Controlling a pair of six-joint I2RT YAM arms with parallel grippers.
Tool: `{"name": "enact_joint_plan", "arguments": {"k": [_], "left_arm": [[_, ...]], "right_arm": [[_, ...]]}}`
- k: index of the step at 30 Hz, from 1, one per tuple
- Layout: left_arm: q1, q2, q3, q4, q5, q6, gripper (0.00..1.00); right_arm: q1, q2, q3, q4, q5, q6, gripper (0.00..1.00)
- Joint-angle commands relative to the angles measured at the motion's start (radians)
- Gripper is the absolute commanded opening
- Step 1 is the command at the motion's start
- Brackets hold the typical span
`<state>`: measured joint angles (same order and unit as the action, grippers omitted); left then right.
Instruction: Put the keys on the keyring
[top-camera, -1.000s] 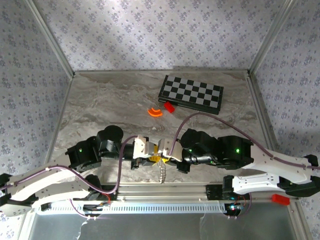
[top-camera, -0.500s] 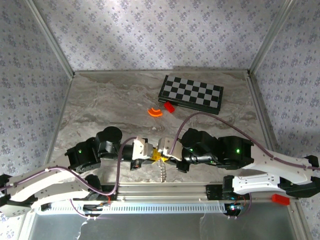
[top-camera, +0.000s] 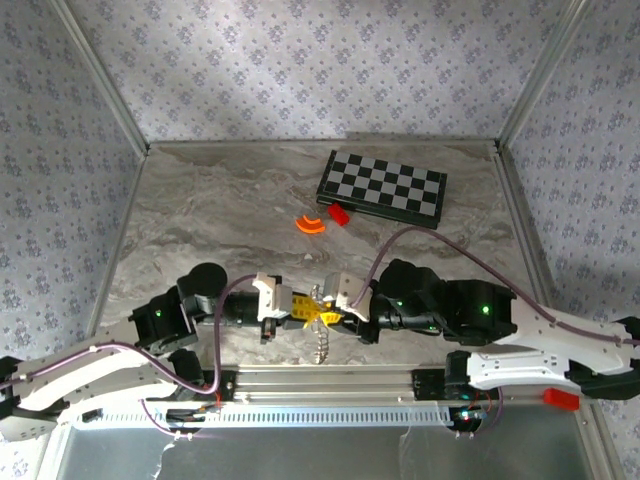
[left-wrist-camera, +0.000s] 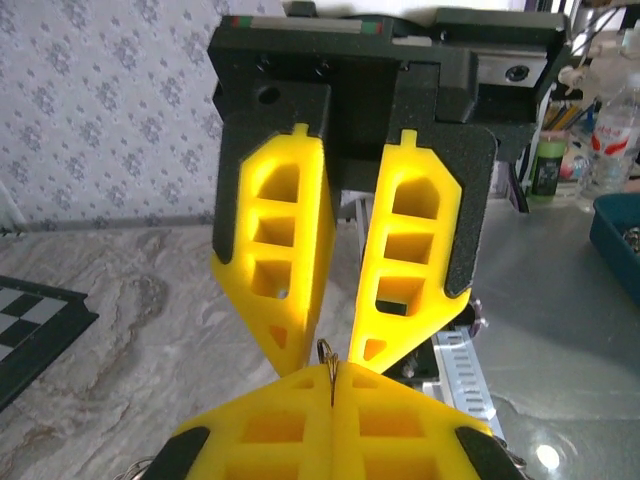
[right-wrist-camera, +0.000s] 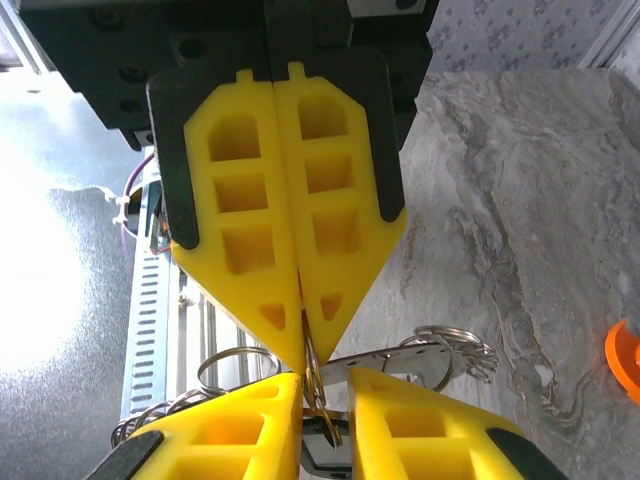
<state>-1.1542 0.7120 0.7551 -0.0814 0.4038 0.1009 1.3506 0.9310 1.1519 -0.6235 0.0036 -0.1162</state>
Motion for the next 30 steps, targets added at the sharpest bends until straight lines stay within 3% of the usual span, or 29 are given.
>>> {"name": "enact_joint_plan", "arguments": {"k": [1, 11, 16, 20, 24, 30], "left_arm": [[-0.007, -0.026, -0.025, 0.234, 0.032, -0.074, 0.00], [-0.009, -0.034, -0.127, 0.498, 0.012, -0.172, 0.00], [-0.008, -0.031, -0.135, 0.529, 0.037, -0.185, 0.00], [-0.009, -0.031, -0.132, 0.508, 0.043, -0.183, 0.00], [-0.010, -0.037, -0.123, 0.445, 0.031, -0.169, 0.00], [-0.010, -0.043, -0.063, 0.215, -0.019, -0.097, 0.01]], "right_arm": [[0.002, -0.031, -0.030, 0.097, -0.002, 0.022, 0.19], [0.001, -0.054, -0.060, 0.159, -0.028, 0.027, 0.16], [0.002, -0.071, -0.068, 0.167, -0.027, 0.026, 0.09], [0.002, -0.088, -0.075, 0.166, -0.017, 0.023, 0.00], [0.001, -0.091, -0.063, 0.138, -0.002, 0.007, 0.00], [0.002, -0.076, -0.015, 0.055, 0.034, -0.031, 0.00]]}}
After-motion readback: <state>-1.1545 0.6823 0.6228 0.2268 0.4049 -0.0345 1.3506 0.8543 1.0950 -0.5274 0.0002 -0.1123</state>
